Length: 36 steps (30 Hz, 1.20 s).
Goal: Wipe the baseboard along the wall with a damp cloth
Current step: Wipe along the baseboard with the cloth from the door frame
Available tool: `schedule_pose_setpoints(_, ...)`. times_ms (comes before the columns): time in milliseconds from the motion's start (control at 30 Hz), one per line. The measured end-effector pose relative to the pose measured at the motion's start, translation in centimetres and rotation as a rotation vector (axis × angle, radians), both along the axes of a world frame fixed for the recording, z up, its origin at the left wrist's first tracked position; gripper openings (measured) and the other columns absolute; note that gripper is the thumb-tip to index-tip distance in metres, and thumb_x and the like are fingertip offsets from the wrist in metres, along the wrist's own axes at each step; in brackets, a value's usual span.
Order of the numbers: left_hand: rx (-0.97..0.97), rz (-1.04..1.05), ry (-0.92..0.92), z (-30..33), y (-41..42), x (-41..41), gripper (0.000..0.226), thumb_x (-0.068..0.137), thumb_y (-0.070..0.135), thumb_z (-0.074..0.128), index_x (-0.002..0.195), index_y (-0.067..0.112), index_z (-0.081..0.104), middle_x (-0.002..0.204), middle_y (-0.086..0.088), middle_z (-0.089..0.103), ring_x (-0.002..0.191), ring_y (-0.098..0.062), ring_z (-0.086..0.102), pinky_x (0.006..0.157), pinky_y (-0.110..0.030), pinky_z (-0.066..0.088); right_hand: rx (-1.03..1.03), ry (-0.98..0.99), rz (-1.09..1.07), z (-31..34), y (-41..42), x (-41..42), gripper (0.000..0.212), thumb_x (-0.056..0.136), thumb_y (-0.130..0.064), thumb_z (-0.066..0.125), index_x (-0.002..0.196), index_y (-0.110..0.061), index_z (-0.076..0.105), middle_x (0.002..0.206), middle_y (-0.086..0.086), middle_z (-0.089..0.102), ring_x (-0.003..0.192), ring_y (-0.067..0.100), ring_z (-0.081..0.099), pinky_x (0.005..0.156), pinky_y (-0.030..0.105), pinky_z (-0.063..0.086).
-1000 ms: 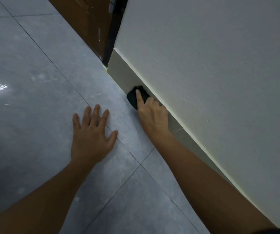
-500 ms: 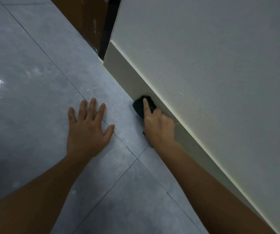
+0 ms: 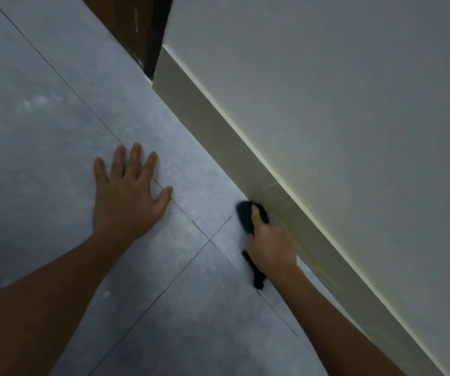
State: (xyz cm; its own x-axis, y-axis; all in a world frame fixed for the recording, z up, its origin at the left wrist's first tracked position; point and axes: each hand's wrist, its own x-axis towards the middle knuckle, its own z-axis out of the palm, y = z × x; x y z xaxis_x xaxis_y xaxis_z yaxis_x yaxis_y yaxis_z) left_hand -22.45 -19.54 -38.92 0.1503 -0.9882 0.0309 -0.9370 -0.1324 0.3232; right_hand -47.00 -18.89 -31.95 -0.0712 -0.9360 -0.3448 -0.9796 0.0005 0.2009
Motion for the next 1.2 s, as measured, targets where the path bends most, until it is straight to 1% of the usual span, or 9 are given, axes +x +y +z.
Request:
schedule_pose_setpoints(167, 0.033, -0.013, -0.024, -0.9, 1.1, -0.2, 0.070, 0.092, 0.060, 0.024, 0.151, 0.022, 0.017, 0.160, -0.012, 0.009, 0.147, -0.033, 0.005, 0.114, -0.055, 0.001, 0.001, -0.099, 0.057, -0.5, -3.7, 5.9, 0.067, 0.092, -0.018, 0.043, 0.151, -0.027, 0.013, 0.106, 0.014, 0.063, 0.083, 0.030, 0.058, 0.069, 0.035, 0.040)
schedule_pose_setpoints(267, 0.006, 0.027, -0.016, -0.6, 2.2, -0.7, 0.058, 0.097, 0.044, 0.025, 0.150, 0.021, 0.023, 0.159, -0.016, 0.010, 0.146, -0.035, 0.006, 0.115, -0.055, 0.000, -0.015, -0.142, 0.082, -1.0, -5.0, 8.6, 0.069, 0.090, -0.014, 0.044, 0.151, -0.022, 0.013, 0.112, 0.014, 0.062, 0.095, 0.032, 0.060, 0.070, 0.035, 0.039)
schedule_pose_setpoints(333, -0.047, 0.028, 0.055, 0.1, 3.2, -2.9, 0.055, 0.097, 0.035, 0.024, 0.148, 0.015, 0.028, 0.157, -0.019, 0.017, 0.145, -0.038, 0.010, 0.114, -0.056, 0.002, -0.035, -0.151, 0.062, -1.2, -4.2, 7.4, 0.072, 0.089, -0.012, 0.043, 0.152, -0.023, 0.011, 0.108, 0.014, 0.064, 0.088, 0.031, 0.060, 0.068, 0.035, 0.040)
schedule_pose_setpoints(467, 0.008, -0.118, 0.114, -0.2, 5.1, -9.4, 0.063, 0.093, 0.045, 0.018, 0.150, 0.017, 0.021, 0.158, -0.014, 0.016, 0.146, -0.033, 0.009, 0.115, -0.055, 0.004, -0.069, -0.070, 0.071, -1.3, -0.1, 1.6, 0.071, 0.090, -0.013, 0.040, 0.152, -0.028, 0.007, 0.095, 0.011, 0.065, 0.067, 0.025, 0.049, 0.062, 0.034, 0.042)
schedule_pose_setpoints(633, -0.007, -0.127, 0.022, -1.4, 5.5, -10.7, 0.070, 0.090, 0.056, 0.027, 0.150, 0.020, 0.020, 0.158, -0.015, 0.015, 0.145, -0.037, 0.011, 0.112, -0.060, 0.004, -0.118, 0.072, 0.049, -2.0, 5.4, -6.3, 0.066, 0.095, -0.017, 0.036, 0.150, -0.035, 0.004, 0.107, 0.012, 0.057, 0.079, 0.027, 0.060, 0.064, 0.036, 0.048)
schedule_pose_setpoints(800, 0.030, -0.123, 0.016, -0.9, 5.2, -10.9, 0.072, 0.089, 0.059, 0.024, 0.151, 0.023, 0.017, 0.159, -0.012, 0.012, 0.146, -0.034, 0.007, 0.113, -0.059, 0.004, -0.519, 0.065, 0.196, -2.4, 2.6, -4.3, 0.078, 0.064, -0.015, 0.076, 0.136, -0.027, 0.050, 0.068, 0.008, 0.058, 0.043, 0.017, 0.039, 0.039, 0.021, 0.026)
schedule_pose_setpoints(967, 0.028, -0.119, 0.018, -1.0, 5.3, -10.8, 0.073, 0.089, 0.060, 0.023, 0.152, 0.025, 0.011, 0.160, -0.010, 0.007, 0.147, -0.032, 0.003, 0.114, -0.058, 0.002, -0.387, 0.153, 0.233, -2.7, 0.9, -2.2, 0.075, 0.078, -0.021, 0.066, 0.145, -0.033, 0.033, 0.076, 0.008, 0.059, 0.049, 0.018, 0.050, 0.040, 0.022, 0.028)
schedule_pose_setpoints(1100, 0.018, -0.116, 0.027, -0.9, 5.1, -11.0, 0.072, 0.089, 0.058, 0.027, 0.151, 0.024, 0.017, 0.159, -0.011, 0.012, 0.146, -0.033, 0.007, 0.113, -0.059, 0.004, -0.335, 0.183, 0.241, -2.5, 3.0, -5.1, 0.073, 0.077, -0.018, 0.066, 0.142, -0.035, 0.038, 0.070, 0.006, 0.057, 0.045, 0.016, 0.032, 0.041, 0.021, 0.025)
schedule_pose_setpoints(1200, 0.022, -0.113, 0.022, -1.0, 5.1, -10.9, 0.072, 0.089, 0.058, 0.028, 0.151, 0.024, 0.018, 0.159, -0.011, 0.012, 0.146, -0.033, 0.007, 0.113, -0.059, 0.004, -0.486, 0.154, 0.281, -1.5, 2.0, -4.3, 0.070, 0.070, -0.014, 0.069, 0.136, -0.031, 0.050, 0.065, 0.007, 0.057, 0.044, 0.015, 0.027, 0.040, 0.020, 0.023)
